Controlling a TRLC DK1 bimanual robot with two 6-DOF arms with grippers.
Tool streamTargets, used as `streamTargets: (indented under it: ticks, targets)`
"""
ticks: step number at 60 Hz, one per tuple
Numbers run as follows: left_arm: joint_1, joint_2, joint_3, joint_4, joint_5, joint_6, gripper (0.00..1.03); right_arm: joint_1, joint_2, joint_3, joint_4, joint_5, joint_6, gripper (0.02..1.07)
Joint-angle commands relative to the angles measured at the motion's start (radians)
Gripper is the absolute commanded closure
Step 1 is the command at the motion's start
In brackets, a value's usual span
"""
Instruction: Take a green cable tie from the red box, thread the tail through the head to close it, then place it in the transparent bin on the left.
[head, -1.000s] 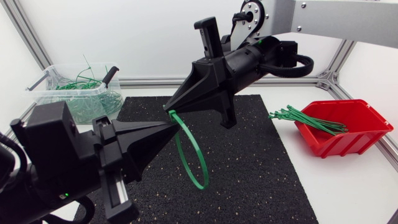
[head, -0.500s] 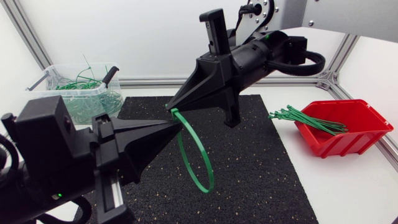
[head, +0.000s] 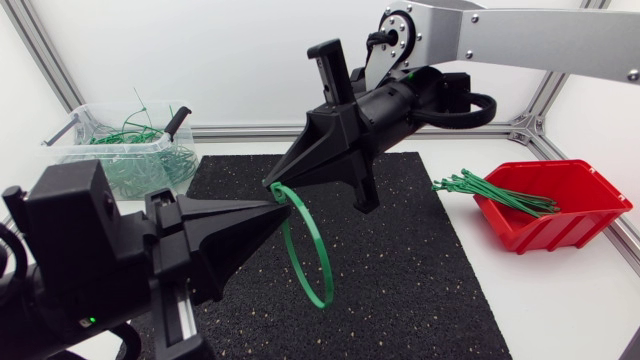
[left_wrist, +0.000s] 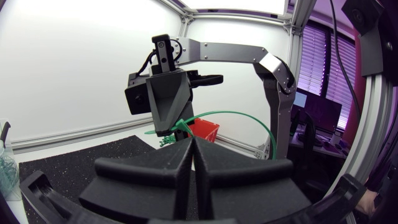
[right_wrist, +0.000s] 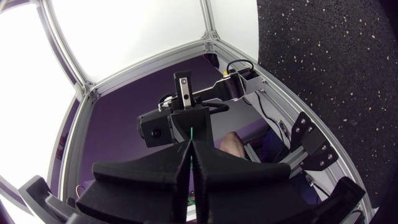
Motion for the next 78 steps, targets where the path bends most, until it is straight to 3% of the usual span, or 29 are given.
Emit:
streamTargets:
  ticks: [1, 26, 46, 57, 60, 63, 64, 78]
  targets:
    - [-0.027, -0.029, 0.032, 0.024, 0.037, -0.01, 1.0, -0.006, 0.057, 0.032, -0.015, 0.001, -0.006, 1.01]
    - [-0.025, -0.031, 0.027, 0.024, 0.035, -0.01, 1.0, -0.009, 0.098, 0.039, -0.008, 0.002, -0.007, 1.01]
    - [0.005, -0.02, 0.041, -0.003, 0.035, -0.01, 1.0, -0.006, -0.054, -0.008, -0.005, 0.004, -0.023, 1.0]
    - [0.037, -0.017, 0.061, -0.013, 0.034, -0.015, 1.0, -0.016, -0.095, -0.027, -0.001, 0.022, -0.035, 0.76]
    - [0.044, -0.017, 0.064, -0.019, 0.034, -0.016, 1.0, -0.024, -0.104, -0.034, -0.001, 0.022, -0.046, 0.56]
    - [0.045, -0.017, 0.066, -0.023, 0.034, -0.018, 1.0, -0.033, -0.11, -0.042, 0.001, 0.025, -0.056, 0.27]
    - [0.045, -0.017, 0.066, -0.026, 0.034, -0.019, 1.0, -0.036, -0.114, -0.047, 0.004, 0.036, -0.061, 0.24]
    - [0.079, -0.006, 0.095, -0.085, 0.034, -0.022, 1.0, -0.081, -0.143, -0.083, 0.062, 0.114, -0.099, 0.21]
